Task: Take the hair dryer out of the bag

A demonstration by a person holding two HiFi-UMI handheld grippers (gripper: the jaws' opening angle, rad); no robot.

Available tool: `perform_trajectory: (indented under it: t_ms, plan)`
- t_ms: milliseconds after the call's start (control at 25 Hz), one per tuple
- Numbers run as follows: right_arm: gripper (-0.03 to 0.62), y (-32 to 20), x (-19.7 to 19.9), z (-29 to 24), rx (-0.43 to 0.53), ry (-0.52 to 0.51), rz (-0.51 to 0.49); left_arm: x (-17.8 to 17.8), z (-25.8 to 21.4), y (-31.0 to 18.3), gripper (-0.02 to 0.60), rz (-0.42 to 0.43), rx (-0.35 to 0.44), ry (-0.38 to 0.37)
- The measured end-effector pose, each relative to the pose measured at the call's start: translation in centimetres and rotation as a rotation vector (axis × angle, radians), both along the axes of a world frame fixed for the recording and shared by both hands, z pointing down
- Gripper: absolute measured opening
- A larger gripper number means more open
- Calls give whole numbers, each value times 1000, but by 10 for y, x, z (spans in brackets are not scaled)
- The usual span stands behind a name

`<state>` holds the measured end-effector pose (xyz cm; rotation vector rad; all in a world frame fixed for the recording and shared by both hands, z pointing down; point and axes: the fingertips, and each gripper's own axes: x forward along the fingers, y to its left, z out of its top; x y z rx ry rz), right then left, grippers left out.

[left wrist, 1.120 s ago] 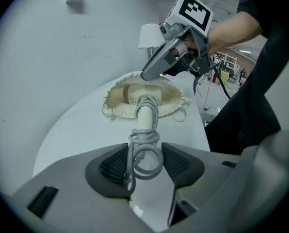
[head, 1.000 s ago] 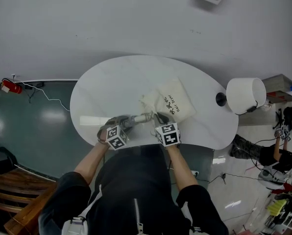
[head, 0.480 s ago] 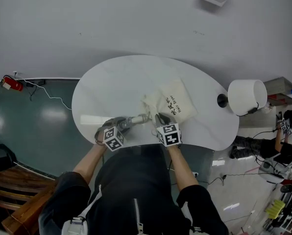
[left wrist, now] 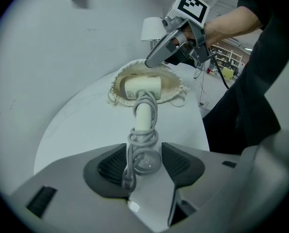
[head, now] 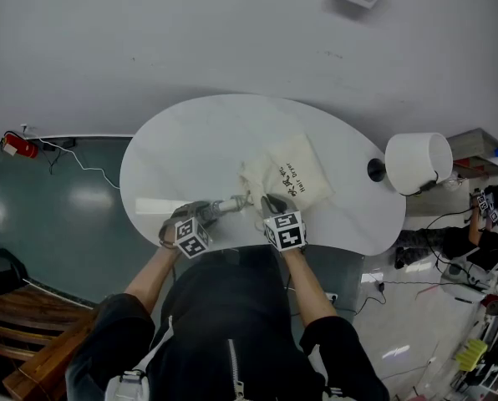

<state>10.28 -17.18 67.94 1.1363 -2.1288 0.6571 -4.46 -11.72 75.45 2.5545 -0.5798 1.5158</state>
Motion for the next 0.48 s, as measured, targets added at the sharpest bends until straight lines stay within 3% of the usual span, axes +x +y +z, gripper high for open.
perform_trajectory:
  t_ms: [240,480]
  plan:
    - [29,1,3,-3,0,-8,0,7,-28,-8,222,-7,39,62]
    - [29,4,3,-5,0,-17,-4,38,-55,-24,224,23,72,138]
